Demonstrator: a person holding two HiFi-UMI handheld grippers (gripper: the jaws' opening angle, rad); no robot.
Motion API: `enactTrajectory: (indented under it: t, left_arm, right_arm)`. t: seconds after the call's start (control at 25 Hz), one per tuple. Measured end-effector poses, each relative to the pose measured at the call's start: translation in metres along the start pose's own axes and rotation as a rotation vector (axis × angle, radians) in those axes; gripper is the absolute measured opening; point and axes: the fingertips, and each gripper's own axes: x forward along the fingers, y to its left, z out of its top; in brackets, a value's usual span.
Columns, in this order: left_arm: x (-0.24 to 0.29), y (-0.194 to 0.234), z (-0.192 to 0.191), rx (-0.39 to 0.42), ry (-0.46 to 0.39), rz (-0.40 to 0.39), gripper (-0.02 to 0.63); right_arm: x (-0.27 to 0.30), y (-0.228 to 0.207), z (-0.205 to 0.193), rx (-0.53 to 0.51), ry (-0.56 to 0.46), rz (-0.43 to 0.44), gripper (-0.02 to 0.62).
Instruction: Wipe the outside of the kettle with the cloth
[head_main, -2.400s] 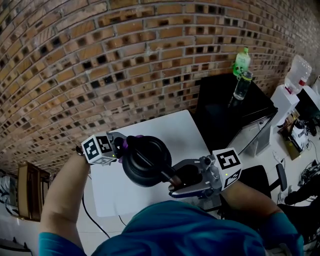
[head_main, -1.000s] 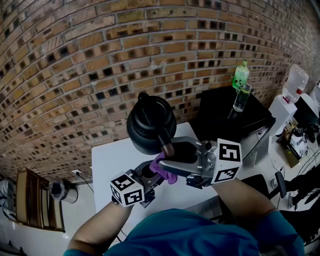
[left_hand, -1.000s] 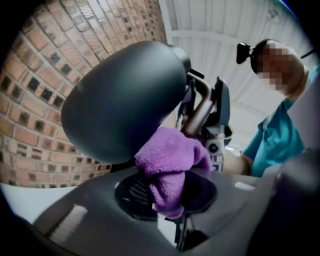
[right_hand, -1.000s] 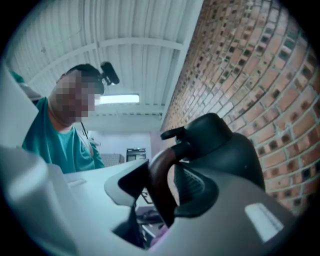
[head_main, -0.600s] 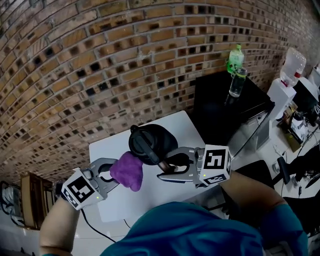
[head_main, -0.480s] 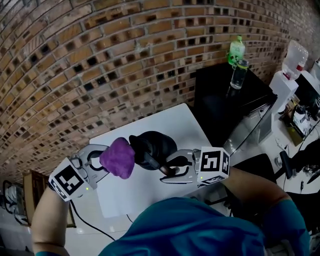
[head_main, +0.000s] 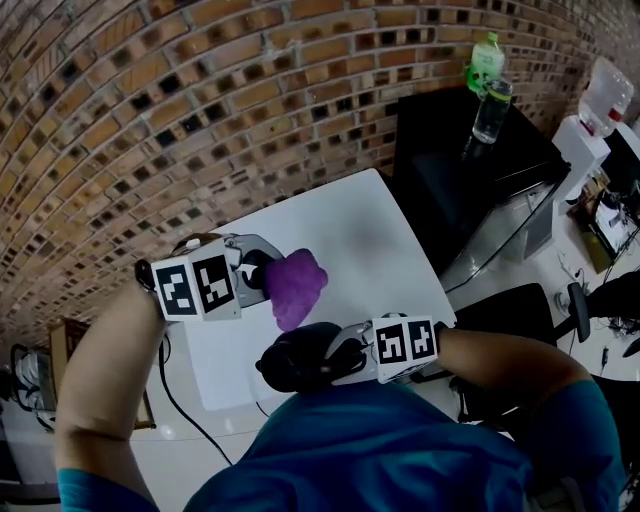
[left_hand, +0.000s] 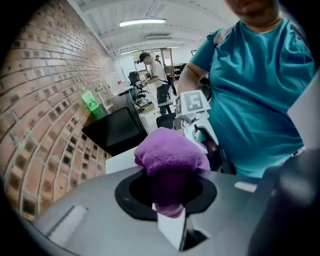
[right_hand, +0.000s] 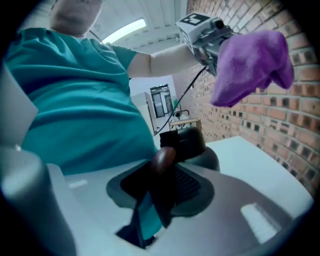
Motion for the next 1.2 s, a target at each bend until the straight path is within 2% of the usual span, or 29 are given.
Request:
enactTrajectory:
  t: [0.08,0.24,0.4,0.56,0.64,0.88,0.96,1.0,1.04,1.08,1.2]
  left_arm:
    - [0.01,0.0,-0.002,0.013,0.026,-0.055,0.074]
    - [0.031,-0.008,-0.008,0.064,0.122,-0.222,0.074]
    - [0.056,-0.029,-0.01,0.102,0.209,-0.399,0.074]
    - [0.095,-0.035,-0.018,0.267,0.314,-0.44,0.074]
    - [0.11,-0.043,-0.028,0.3,0.352,-0.47,0.073]
    - [0.138,-0.037,-0.059,0.274,0.407,-0.468,0.071]
    - [0.136,-0.043,-0.093,0.226,0.517,-0.505,0.071]
    - [0.131,-0.046,-0.114,0.177,0.588,-0.52,0.071]
    - [0.127,-0.047,-0.128,0.128,0.622,-0.519,0.071]
    - [0.13,-0.045,-0.131,0.092,0.591,-0.501,0.071]
    - [0.137,-0.034,-0.121,-0.016,0.367,-0.412,0.072]
  right_arm:
    - [-0.001,-0.002,0.001,-0.038,0.007,-0.02,0.12]
    - [-0.006,-0.007,0.01,-0.194,0.077,-0.058,0.118]
    - [-0.012,-0.007,0.02,-0.213,0.06,-0.066,0.117]
    - [-0.013,0.0,0.028,-0.227,0.036,-0.057,0.114]
    - [-0.016,0.002,0.033,-0.236,0.023,-0.063,0.114]
    - [-0.027,0.0,0.038,-0.239,0.014,-0.092,0.114]
    - [-0.03,0.0,0.04,-0.229,-0.003,-0.097,0.114]
    - [-0.032,0.001,0.042,-0.222,-0.015,-0.098,0.114]
    - [-0.034,0.001,0.043,-0.213,-0.029,-0.1,0.114]
    - [-0.037,0.001,0.044,-0.199,-0.045,-0.101,0.114]
    - [-0.051,-0.007,0.044,-0.096,-0.138,-0.126,0.114]
